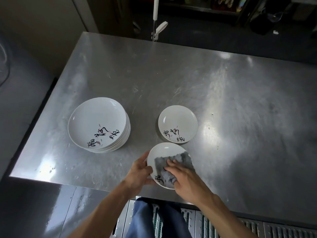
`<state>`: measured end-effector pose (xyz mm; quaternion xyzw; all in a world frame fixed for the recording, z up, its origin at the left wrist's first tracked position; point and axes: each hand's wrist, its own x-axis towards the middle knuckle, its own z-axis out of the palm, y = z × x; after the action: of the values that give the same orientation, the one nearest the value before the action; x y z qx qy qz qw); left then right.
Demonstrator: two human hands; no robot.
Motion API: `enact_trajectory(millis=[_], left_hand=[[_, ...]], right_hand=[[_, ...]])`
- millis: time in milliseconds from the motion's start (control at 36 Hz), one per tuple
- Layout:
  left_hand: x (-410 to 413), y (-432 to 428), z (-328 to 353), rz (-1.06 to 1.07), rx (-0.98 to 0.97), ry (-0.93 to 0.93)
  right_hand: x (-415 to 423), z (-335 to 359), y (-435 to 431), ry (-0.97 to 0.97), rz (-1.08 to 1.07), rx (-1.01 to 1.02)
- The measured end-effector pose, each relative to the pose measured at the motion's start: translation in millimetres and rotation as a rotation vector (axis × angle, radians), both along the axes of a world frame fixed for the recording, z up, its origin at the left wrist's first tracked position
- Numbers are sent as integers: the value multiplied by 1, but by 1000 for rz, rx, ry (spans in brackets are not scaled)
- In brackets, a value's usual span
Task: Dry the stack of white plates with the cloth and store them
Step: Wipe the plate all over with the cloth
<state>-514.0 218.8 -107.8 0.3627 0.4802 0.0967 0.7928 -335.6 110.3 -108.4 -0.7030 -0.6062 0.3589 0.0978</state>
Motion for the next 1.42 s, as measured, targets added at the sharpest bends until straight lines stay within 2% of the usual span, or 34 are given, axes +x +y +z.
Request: enact_trajectory(millis=[333, 528, 611, 722, 861, 944, 1028, 1111, 1194, 1278, 1389, 1417], left_hand=[[26, 25, -9, 58, 25, -1], [33, 45, -8, 54, 43, -9], [30, 45, -7, 44, 50, -17], [16, 41, -9, 70, 44, 4], [-3, 35, -4, 35, 57, 40], [-3, 27, 2, -11, 85, 56], [4, 16, 7, -59, 103, 57], [10, 8, 7, -64, 101, 81], [3, 11, 4, -23, 76, 84], [-3, 14, 4, -20, 32, 53], [2, 15, 9, -49, 79, 65], [2, 15, 9, -41, 77, 76]], right_hand=[[23, -20, 50, 21, -258, -55], [25, -21, 72, 59, -309, -60], [18, -18, 69, 108, -261, -60], [12, -11, 45, 162, -61, -7], [31, -15, 18, -6, -28, -105], [28, -22, 28, -101, -50, -94], [10, -23, 50, 88, -163, -84], [-17, -20, 61, 230, -133, 17], [-17, -26, 56, 154, -24, 94], [0, -35, 51, 50, -118, 27], [-14, -34, 49, 137, 50, 80], [-14, -36, 49, 121, 22, 76]])
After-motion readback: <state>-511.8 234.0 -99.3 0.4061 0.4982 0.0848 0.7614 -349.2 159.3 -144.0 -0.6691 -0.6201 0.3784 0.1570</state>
